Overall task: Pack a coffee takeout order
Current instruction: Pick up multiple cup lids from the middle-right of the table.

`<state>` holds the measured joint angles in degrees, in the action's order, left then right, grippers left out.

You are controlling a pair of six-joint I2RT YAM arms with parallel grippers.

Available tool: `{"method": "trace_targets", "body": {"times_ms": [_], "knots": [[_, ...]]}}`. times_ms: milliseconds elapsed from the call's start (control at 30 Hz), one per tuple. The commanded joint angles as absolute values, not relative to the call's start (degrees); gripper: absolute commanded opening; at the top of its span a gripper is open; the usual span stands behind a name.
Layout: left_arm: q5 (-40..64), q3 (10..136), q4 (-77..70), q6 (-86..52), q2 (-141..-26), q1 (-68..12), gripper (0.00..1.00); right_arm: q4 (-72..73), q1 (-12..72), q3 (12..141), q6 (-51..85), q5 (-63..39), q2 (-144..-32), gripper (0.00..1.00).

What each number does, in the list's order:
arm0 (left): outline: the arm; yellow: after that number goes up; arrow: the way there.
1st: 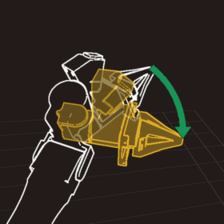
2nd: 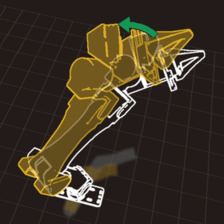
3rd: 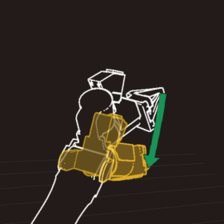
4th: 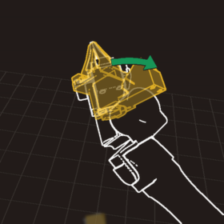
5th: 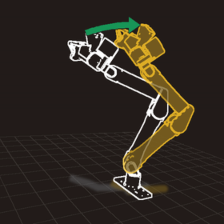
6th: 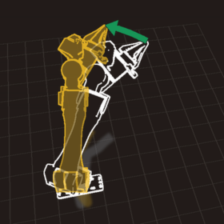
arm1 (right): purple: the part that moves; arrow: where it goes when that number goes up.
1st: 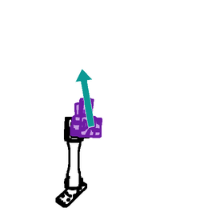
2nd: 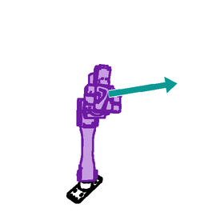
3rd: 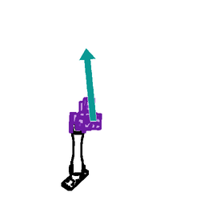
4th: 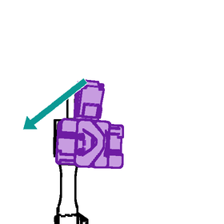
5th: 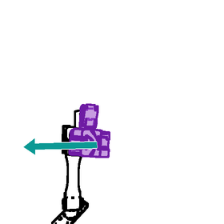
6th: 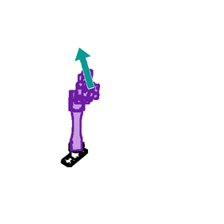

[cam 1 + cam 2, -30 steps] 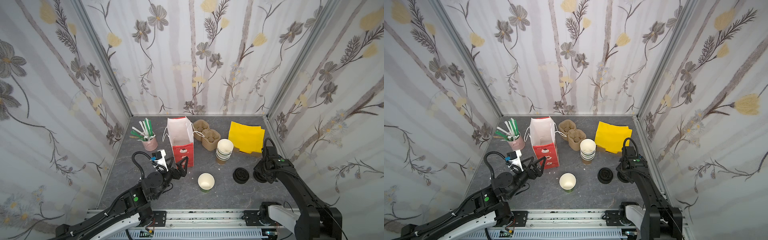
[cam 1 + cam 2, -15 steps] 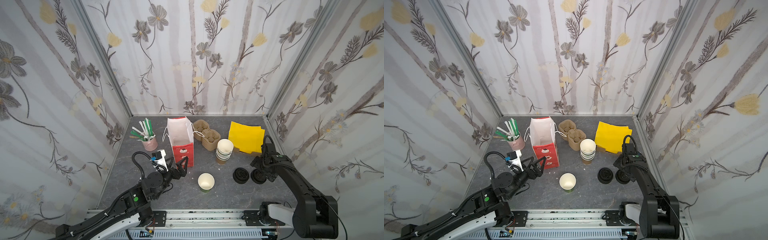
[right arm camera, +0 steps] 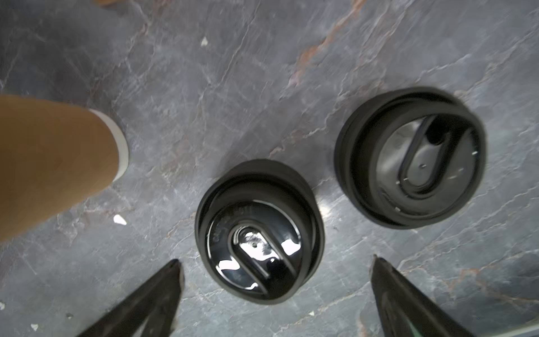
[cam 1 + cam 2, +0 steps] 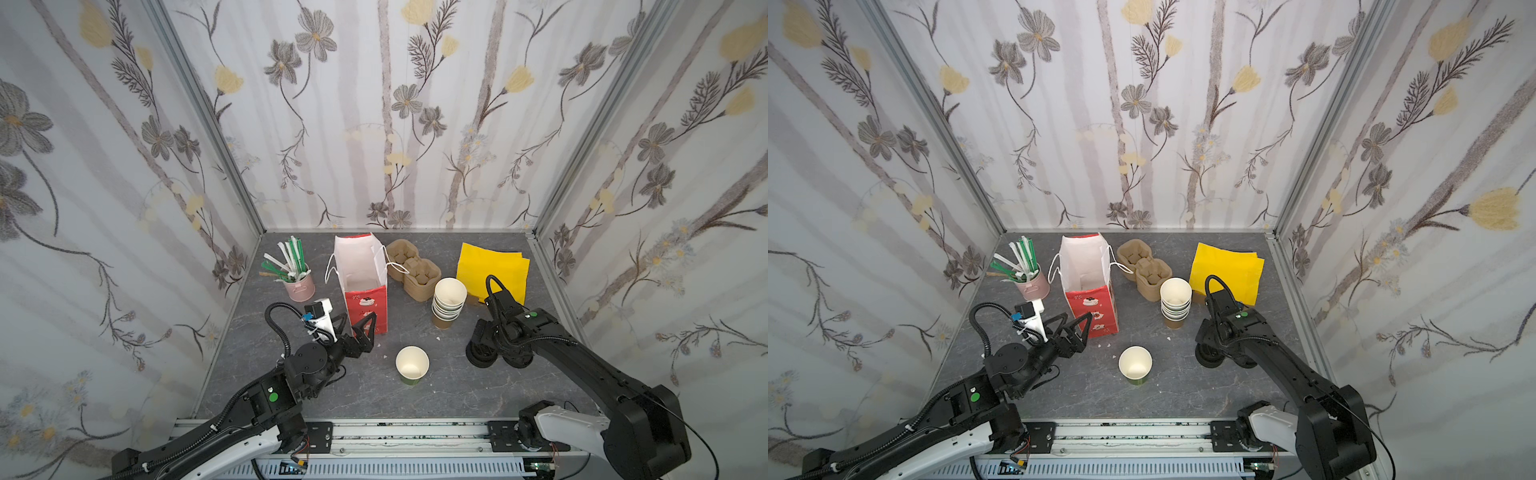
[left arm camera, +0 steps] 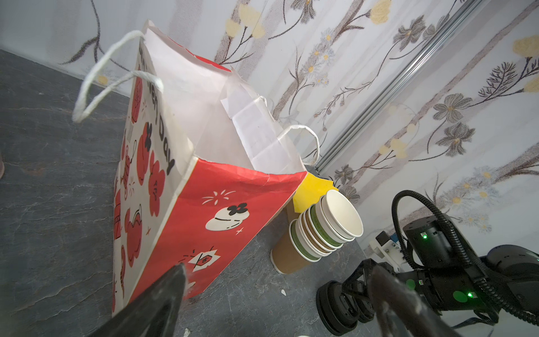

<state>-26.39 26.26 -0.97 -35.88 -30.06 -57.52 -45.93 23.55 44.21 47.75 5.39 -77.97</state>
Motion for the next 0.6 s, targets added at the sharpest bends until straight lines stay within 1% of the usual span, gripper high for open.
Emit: {"method": "trace_targets", "body": {"times_ms": [0,167,300,367,467,567], "knots": [[-26.2,26.5,-1.9,-35.2,-30.1,-57.4,1.0,-42.4,25.7,43.9,50.7,3.4,-80.2,1.0],[-26.2,26.4,-1.9,-35.4,-29.8,-57.3,1.0,-40.9,25.9,43.6,50.2,4.4,-84.5,1.0],[-25.9,26.4,-1.9,-35.6,-29.6,-57.3,1.0,-40.3,25.8,43.6,50.4,5.8,-84.0,0.99],[-25.9,26.4,-1.9,-35.6,-29.6,-57.3,1.0,-40.5,25.8,43.6,50.7,6.6,-83.5,0.97],[-26.1,26.4,-1.9,-35.5,-29.6,-57.3,1.0,-41.4,25.5,43.7,50.8,8.0,-84.1,0.99],[-26.1,26.4,-1.9,-35.4,-29.5,-57.3,1.0,-42.4,25.4,43.9,50.8,9.6,-85.4,1.0]]}}
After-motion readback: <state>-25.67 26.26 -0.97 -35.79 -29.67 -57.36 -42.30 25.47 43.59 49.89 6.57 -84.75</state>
